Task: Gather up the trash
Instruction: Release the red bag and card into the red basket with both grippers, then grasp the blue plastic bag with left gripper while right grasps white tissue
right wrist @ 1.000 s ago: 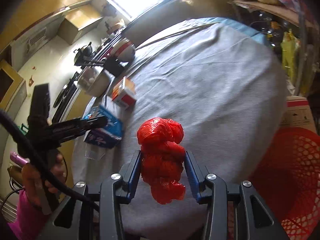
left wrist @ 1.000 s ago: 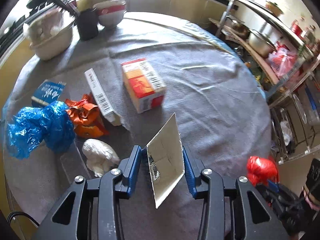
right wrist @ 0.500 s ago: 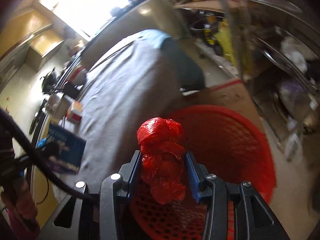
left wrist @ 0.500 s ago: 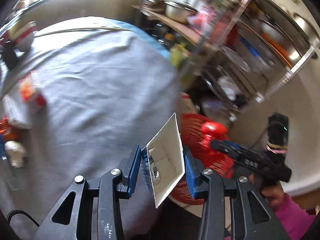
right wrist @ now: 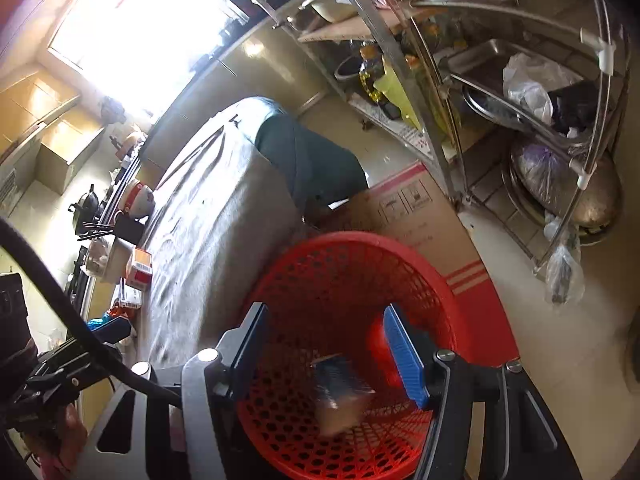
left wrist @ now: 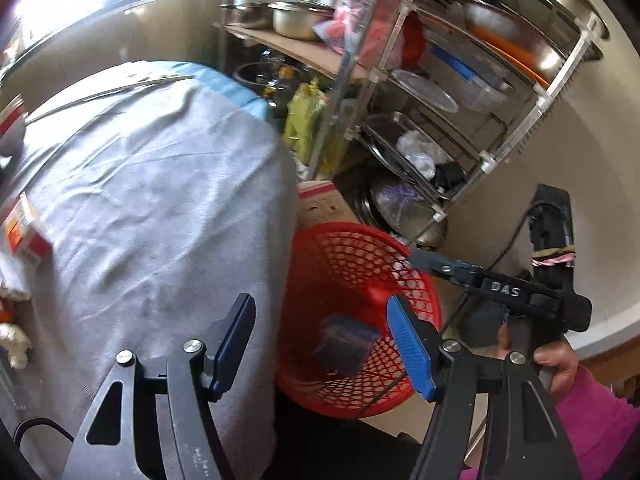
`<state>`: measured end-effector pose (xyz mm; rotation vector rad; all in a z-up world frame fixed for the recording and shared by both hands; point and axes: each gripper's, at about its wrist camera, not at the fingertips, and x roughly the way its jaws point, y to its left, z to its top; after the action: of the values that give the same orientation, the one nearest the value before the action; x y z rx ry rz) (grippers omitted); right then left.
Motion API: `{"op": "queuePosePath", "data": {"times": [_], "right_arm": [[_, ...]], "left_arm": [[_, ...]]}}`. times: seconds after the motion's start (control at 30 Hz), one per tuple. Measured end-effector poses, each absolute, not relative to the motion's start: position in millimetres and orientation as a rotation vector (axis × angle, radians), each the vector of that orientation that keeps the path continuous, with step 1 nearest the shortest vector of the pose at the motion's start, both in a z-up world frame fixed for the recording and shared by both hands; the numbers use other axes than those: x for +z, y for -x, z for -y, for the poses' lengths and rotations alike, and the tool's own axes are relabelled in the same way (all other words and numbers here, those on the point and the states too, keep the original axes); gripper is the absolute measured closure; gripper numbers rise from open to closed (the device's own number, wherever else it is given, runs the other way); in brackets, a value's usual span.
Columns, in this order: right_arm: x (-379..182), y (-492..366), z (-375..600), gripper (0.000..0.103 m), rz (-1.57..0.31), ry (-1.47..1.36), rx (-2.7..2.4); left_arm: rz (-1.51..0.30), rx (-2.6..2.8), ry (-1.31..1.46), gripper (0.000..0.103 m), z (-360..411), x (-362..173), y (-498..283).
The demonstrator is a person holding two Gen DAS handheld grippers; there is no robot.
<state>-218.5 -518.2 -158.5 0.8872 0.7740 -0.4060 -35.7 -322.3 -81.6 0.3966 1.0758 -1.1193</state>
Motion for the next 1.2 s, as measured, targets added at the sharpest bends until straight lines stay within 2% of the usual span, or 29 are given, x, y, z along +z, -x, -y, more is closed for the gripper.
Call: {"op": "queuePosePath", "data": {"times": [0.3,0.77,0.97,1.2], "right_arm": [[-145.4,176.7,483.4,0.039,-0.777,-0.824,-0.302],[-126.9,69.2,383.9,0.039,-0.855,-0.684,-0.041],[-121.3,4.2,324.9,0.039,-0.899,-0.626,0.116],[-130.8,-71.8,276.6,0.039,-0.921,-0.571,0.202]], "left_arm": [[-1.039,-0.921,-0.307,0.034,237.6,-78.5,1.8],[-0.982,-0.462,-0.039,0.034,26.3,-75.1,-62.4],[-0.919,-0.360,0.032,0.031,-9.7,-53.8,-94.2],[-0.925,-0.367,0.082,0.029,1.1,-46.0,-150.6]]}}
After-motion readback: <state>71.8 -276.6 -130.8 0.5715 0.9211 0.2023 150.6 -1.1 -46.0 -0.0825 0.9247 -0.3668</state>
